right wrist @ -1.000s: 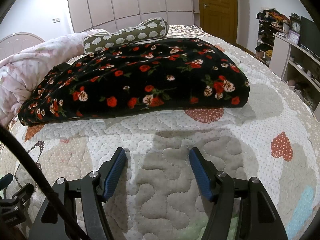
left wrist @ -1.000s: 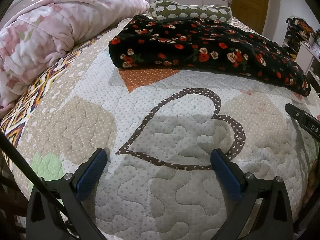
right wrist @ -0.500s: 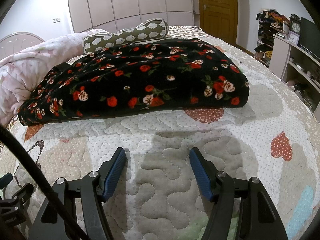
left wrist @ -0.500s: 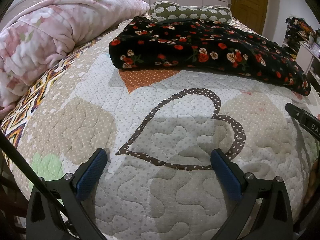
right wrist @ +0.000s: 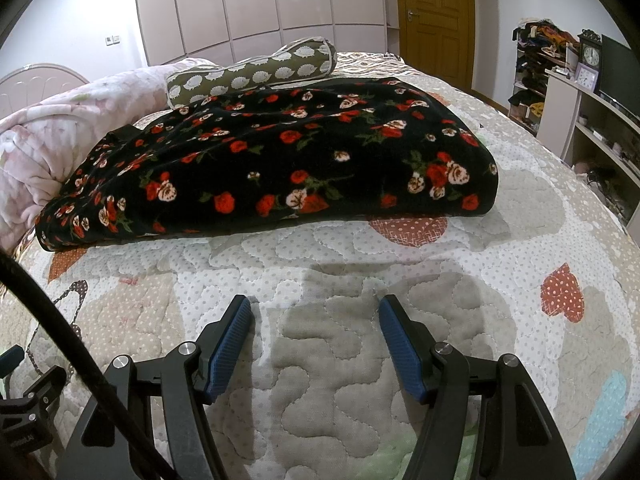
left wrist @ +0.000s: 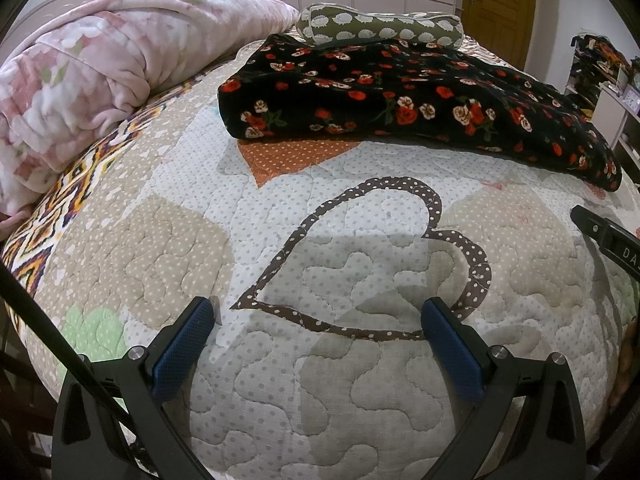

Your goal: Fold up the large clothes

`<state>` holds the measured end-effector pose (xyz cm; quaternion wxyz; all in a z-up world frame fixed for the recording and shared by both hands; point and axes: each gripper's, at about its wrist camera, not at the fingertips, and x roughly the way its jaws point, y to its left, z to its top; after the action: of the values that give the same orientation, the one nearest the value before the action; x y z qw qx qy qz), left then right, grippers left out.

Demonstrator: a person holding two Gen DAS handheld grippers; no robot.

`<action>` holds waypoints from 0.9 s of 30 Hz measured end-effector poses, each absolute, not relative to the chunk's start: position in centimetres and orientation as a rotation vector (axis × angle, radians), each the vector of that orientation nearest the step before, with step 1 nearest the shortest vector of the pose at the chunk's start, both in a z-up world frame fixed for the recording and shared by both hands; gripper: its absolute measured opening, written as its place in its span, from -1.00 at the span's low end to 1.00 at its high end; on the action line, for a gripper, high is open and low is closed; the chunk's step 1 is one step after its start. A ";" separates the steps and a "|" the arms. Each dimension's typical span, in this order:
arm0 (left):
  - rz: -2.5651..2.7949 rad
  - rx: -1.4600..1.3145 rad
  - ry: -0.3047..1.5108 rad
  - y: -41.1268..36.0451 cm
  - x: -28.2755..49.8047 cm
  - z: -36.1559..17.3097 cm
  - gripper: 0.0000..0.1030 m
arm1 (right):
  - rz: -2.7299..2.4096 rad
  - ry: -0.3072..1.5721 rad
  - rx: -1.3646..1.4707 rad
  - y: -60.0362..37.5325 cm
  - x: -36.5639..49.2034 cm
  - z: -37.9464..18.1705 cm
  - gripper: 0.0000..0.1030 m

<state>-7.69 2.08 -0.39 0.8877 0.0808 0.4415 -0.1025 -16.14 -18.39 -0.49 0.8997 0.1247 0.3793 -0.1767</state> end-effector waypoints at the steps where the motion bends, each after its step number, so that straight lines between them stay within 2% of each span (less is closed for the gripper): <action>1: -0.212 0.168 0.917 2.1 -7.7 -0.4 1.00 | -0.366 0.784 0.258 -18.3 -16.1 -0.5 0.35; 11: -0.215 0.164 0.912 2.0 -7.9 -0.3 1.00 | -0.372 0.794 0.258 -18.4 -15.9 -0.5 0.36; 15: -0.239 0.188 0.945 1.8 -7.5 0.0 1.00 | -0.351 0.790 0.293 -19.0 -15.8 -0.5 0.48; 16: -0.254 0.188 0.962 1.9 -7.3 0.2 0.98 | -0.338 0.787 0.303 -19.0 -15.8 -0.5 0.57; 19: -0.346 0.107 1.000 2.9 -6.8 2.2 0.66 | -0.265 0.758 0.393 -20.2 -16.0 -0.4 0.69; 23: -0.440 0.054 0.943 2.8 -5.6 6.6 0.60 | -0.166 0.674 0.660 -24.0 -16.9 -0.7 0.70; 27: -0.508 0.079 0.886 0.0 -2.9 10.2 0.60 | -0.077 0.717 0.745 -26.5 -16.1 -0.2 0.69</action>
<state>-2.86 0.02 10.16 0.8717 0.0379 0.4238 -0.2430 -16.13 -26.49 -0.15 0.8685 0.3561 0.3428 -0.0367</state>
